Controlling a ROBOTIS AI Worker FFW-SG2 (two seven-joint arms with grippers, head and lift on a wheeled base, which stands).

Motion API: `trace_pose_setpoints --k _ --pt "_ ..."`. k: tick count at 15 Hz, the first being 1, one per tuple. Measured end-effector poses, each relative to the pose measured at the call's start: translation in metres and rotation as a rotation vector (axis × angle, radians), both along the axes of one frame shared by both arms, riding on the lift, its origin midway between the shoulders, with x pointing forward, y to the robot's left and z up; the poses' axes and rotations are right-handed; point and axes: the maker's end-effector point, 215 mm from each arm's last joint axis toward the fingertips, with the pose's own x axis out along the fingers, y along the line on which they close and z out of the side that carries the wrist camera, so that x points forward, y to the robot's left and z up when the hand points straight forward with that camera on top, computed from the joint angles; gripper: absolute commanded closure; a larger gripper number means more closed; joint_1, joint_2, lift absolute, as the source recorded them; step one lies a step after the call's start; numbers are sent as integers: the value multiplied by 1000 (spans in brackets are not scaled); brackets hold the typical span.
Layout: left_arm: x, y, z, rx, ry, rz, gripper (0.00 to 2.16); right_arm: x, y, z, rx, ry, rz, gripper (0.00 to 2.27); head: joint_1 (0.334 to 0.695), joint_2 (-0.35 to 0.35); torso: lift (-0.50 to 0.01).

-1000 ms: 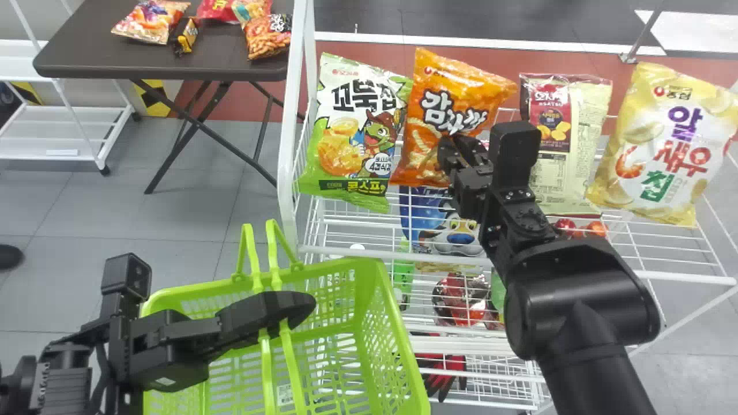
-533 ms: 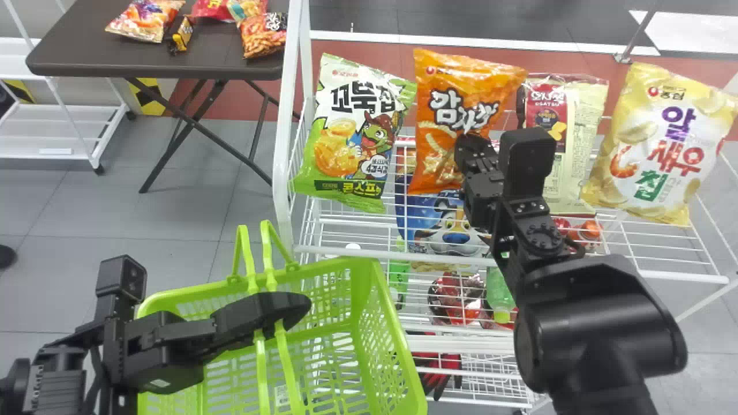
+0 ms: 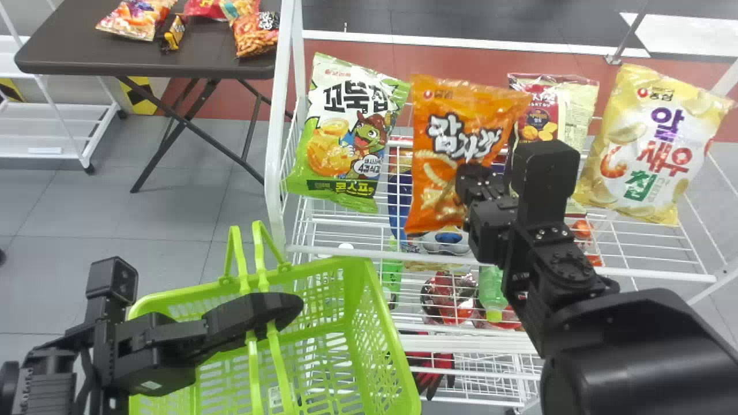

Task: Hold basket handle with left hand then pick Gamjakkang with right hand and place into basket

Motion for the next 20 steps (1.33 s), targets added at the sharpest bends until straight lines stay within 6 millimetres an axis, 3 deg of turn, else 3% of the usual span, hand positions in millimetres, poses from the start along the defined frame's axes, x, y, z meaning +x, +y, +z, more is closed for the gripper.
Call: trace_pose_setpoints --k 8,15,16,17,18,19,20 --pt "0 0 0 -16 7 5 2142 -94 67 -26 30 296 166 2243 695 39 -17" --pt "-1 -1 1 -25 8 4 2142 -150 156 -42 42 410 381 2240 695 198 -17" --pt "-1 -1 1 -25 8 4 2142 -157 163 -47 36 430 400 2034 695 211 -17" --pt "-1 -1 1 -25 8 4 2142 -166 170 -54 25 456 419 1568 695 226 -17" --pt "-1 -1 1 -25 8 4 2142 -175 174 -62 11 485 434 431 695 238 -17" --pt "-1 -1 1 -25 8 4 2142 -180 176 -68 -2 505 441 -2 695 247 -17" --pt "-1 -1 0 -25 8 4 2142 -183 176 -72 -14 515 444 -2 695 253 -17"
